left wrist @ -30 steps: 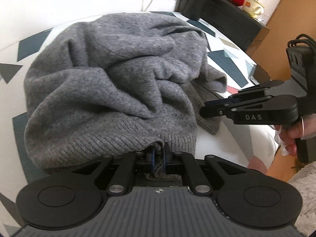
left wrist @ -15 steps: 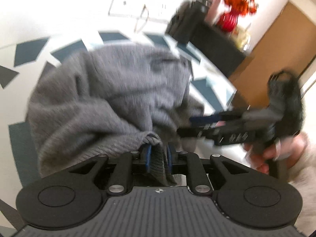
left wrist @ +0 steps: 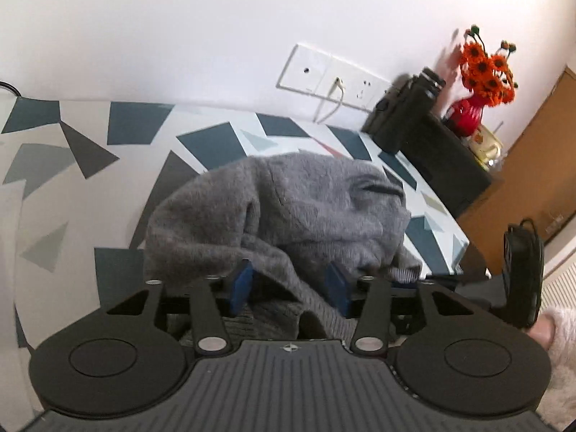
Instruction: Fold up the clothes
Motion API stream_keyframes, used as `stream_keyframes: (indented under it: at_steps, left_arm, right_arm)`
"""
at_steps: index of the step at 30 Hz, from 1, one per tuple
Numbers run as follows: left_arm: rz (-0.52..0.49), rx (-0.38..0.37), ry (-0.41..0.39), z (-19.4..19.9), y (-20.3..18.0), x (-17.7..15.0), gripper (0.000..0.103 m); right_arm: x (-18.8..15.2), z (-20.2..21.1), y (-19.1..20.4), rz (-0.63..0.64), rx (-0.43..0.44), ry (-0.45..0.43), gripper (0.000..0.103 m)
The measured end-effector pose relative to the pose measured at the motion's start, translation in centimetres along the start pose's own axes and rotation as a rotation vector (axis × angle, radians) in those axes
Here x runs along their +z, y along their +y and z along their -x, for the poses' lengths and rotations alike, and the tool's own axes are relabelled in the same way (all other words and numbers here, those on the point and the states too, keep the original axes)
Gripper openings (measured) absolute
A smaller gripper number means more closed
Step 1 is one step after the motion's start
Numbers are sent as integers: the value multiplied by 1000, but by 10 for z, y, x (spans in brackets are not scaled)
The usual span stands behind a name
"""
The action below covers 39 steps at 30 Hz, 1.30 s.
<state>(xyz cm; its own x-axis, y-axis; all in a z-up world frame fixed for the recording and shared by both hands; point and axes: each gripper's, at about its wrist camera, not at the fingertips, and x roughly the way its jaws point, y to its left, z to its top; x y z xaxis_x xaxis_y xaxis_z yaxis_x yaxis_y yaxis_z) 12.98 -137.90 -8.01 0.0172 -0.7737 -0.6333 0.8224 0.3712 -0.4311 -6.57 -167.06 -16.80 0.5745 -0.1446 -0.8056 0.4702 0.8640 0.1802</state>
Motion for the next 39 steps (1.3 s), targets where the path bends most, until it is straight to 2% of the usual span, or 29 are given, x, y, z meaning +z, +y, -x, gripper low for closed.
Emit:
stream_keyframes:
  at_steps: [2,5,9,14,19,22,25,27,32,35,39]
  left_arm:
    - [40,13,-21,2,3,6,82]
    - [83,-10,-48,4,10,14,82]
    - [67,65,-52,-8,13,24,82]
    - [52,108,-27,-38,20,26,82]
    - [-76,163,7,-67,7,17,78]
    - [-86,182,28,-80,6,13,78]
    - [-105,212,52,-91,8,9,65]
    - [-114,235,65,-96,9,9,42]
    - [-125,254,85,-99,10,6,26]
    - [-129,266,89,-96,8,3,23]
    - [-83,269,87,-89,12,-4,23]
  right_arm:
    - [-3,0,4,43,-11,-5,38]
    - [-6,1,6,96,-25,-11,30]
    - [-5,2,2,103,-40,-2,20]
    - [1,3,-13,49,-75,6,19]
    - [10,-2,-24,-6,-69,10,19]
    - [14,-5,-25,-3,-69,3,22]
    - [13,-7,-24,23,-73,-13,22]
    - [11,-7,-23,40,-73,-26,22]
    - [10,-7,-23,64,-68,-44,23]
    - [12,-9,-24,69,-65,-46,24]
    - [15,-11,-25,72,-67,-47,25]
